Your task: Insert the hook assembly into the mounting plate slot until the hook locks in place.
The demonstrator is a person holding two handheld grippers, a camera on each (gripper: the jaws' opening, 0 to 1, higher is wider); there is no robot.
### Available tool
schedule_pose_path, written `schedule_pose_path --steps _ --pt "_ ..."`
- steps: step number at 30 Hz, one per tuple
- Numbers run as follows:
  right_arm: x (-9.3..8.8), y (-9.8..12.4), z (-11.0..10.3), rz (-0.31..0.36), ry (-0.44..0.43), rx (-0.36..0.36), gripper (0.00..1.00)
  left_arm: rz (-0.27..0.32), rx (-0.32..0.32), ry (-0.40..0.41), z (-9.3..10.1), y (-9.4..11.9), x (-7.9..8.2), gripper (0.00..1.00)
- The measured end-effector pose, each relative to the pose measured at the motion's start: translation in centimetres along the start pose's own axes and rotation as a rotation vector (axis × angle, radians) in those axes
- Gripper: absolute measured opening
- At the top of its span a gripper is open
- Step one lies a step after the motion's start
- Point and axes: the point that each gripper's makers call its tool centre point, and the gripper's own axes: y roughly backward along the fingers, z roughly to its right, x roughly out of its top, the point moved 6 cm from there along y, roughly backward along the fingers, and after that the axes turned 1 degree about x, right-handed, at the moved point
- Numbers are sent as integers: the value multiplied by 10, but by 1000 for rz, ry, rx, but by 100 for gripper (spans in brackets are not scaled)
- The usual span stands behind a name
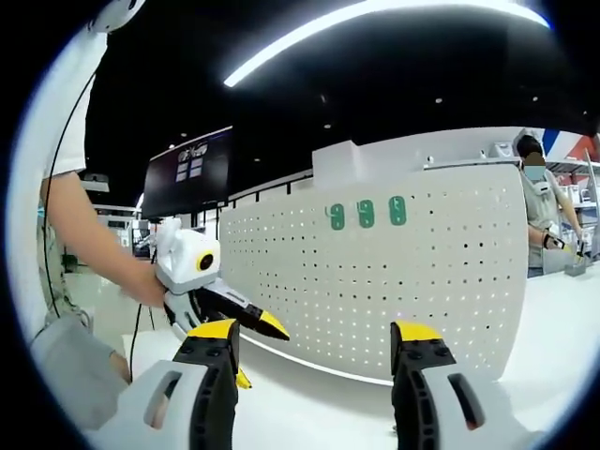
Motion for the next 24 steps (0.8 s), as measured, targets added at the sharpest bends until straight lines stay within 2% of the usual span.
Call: schedule_pose_path --steps 8,12,18,24 --pt "-1 2 1 -5 -1 -9 63 -61 -60 -4 -3 -20 -7 62" --pt "-1 2 3 -3 -10 -15 63 -84 -90 -12 -3 -32 -7 62" --pt "-2 2 3 -3 -12 -19 63 -131 -156 -67 -4 -46 -6 61" --pt "-1 3 5 3 -24 -26 63 -162 -192 -68 -8 -60 -3 62"
